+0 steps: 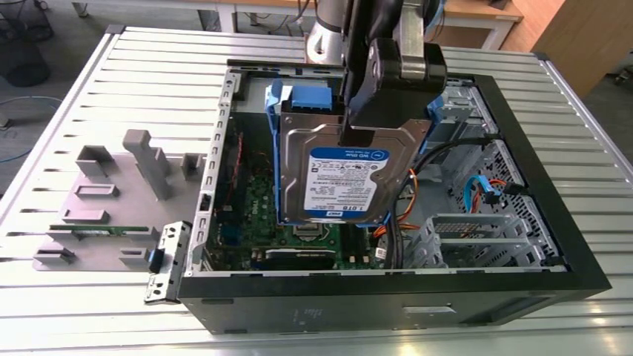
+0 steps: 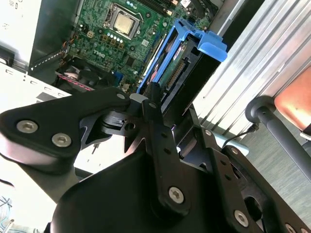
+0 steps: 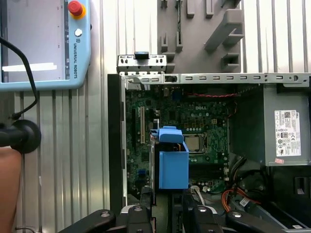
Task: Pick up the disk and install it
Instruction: 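Pick up the disk, then insert the disk into the insertion slot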
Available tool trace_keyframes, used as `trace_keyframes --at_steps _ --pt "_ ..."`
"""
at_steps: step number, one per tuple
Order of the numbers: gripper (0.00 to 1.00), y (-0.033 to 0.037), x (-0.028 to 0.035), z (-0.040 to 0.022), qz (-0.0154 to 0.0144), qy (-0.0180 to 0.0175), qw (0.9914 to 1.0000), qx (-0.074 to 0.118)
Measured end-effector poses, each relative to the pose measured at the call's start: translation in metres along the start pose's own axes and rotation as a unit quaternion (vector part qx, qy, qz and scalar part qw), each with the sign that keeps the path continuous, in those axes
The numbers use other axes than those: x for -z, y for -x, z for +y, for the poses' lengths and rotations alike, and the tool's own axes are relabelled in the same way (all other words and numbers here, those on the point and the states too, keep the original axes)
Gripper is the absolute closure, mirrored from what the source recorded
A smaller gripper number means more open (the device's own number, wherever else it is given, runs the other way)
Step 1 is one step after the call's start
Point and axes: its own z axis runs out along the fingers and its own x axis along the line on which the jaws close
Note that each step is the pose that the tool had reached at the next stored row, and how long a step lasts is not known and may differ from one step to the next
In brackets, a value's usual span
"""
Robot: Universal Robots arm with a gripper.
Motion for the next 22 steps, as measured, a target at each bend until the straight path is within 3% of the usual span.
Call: trace_keyframes --at_steps 13,22 --pt "0.65 -0.0006 0.0000 -0.0019 0.0000 0.0000 1.00000 0.000" --pt "0.65 0.0000 0.0003 -0.0152 0.0000 0.0000 1.00000 0.000"
